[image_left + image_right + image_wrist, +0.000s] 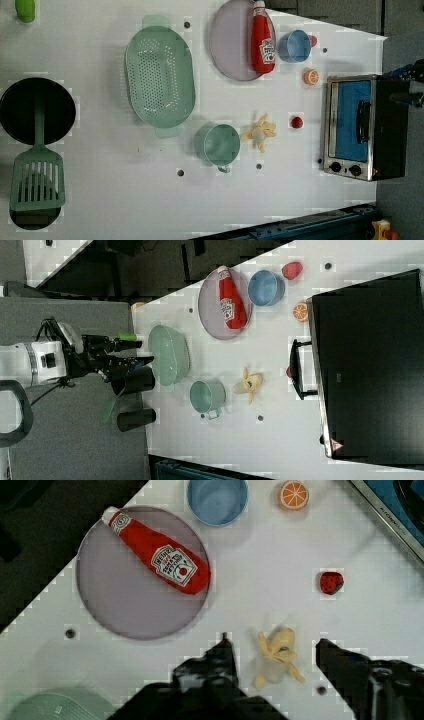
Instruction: Pick banana from table and place on oven.
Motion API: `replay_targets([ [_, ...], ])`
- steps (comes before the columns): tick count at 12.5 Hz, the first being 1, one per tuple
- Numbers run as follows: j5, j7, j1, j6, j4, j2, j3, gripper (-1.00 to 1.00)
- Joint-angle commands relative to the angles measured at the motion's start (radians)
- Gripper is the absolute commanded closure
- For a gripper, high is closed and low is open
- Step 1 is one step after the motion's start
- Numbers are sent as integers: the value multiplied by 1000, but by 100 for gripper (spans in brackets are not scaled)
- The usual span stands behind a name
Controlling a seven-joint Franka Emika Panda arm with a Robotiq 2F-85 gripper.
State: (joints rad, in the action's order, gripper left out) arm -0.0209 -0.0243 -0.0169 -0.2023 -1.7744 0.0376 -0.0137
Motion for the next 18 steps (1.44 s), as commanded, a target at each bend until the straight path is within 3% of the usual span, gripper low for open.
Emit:
replay_targets([
  [1, -5, -103, 17, 184, -294, 477, -36, -58],
  [3, -5, -102, 17, 184, -294, 477, -36, -99],
  [11, -5, -102, 15, 118, -348, 369, -32, -100],
  [18, -5, -101, 12, -278, -521, 161, -8, -100],
])
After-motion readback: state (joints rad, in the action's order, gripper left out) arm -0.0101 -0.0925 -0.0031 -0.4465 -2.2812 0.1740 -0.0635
